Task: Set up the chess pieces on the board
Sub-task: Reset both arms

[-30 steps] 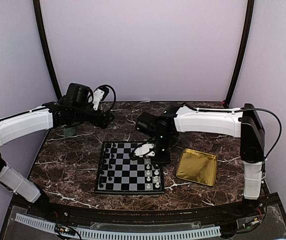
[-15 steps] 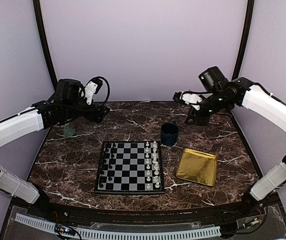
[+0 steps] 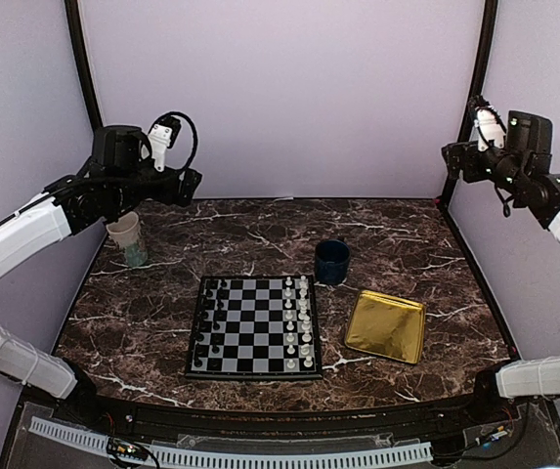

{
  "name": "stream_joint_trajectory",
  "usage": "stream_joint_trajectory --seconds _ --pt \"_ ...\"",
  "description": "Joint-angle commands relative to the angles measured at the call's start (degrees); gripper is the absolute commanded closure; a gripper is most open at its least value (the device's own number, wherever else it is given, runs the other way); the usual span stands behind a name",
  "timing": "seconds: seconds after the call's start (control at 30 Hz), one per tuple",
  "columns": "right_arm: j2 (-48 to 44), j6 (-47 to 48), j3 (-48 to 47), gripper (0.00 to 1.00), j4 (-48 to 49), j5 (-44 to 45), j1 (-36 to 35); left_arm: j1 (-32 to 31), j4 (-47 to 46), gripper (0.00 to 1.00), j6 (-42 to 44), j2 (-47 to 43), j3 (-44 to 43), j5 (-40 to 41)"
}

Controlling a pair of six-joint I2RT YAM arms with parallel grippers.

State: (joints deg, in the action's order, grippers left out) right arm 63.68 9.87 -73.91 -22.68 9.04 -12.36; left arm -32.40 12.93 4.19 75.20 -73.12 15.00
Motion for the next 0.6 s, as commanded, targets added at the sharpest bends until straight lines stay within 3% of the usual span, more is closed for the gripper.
stream_joint_trajectory --seconds 0.0,0.23,0.37,0.5,0.57 --pt "-3.82 -9.35 -1.60 0.03 4.72 7.75 1.33 -0.20 0.21 0.01 -0.81 -3.12 -0.61 4.47" --pt "-5.68 -13.63 6.44 0.03 6.75 -0.80 5.49 -0.11 -11.31 0.01 1.78 -6.80 11.24 6.32" --pt "-4.72 -12.73 6.66 0.03 7.34 -4.66 5.93 -0.12 -10.27 0.01 2.00 -7.09 11.77 6.29" --pt "-3.24 -14.05 6.27 0.03 7.18 -15.75 8.89 -0.12 -10.30 0.01 3.20 -7.31 12.73 7.01" --pt "-2.97 -16.33 6.39 0.03 7.39 -14.75 8.99 -0.12 -11.63 0.01 4.06 -7.70 13.82 6.68"
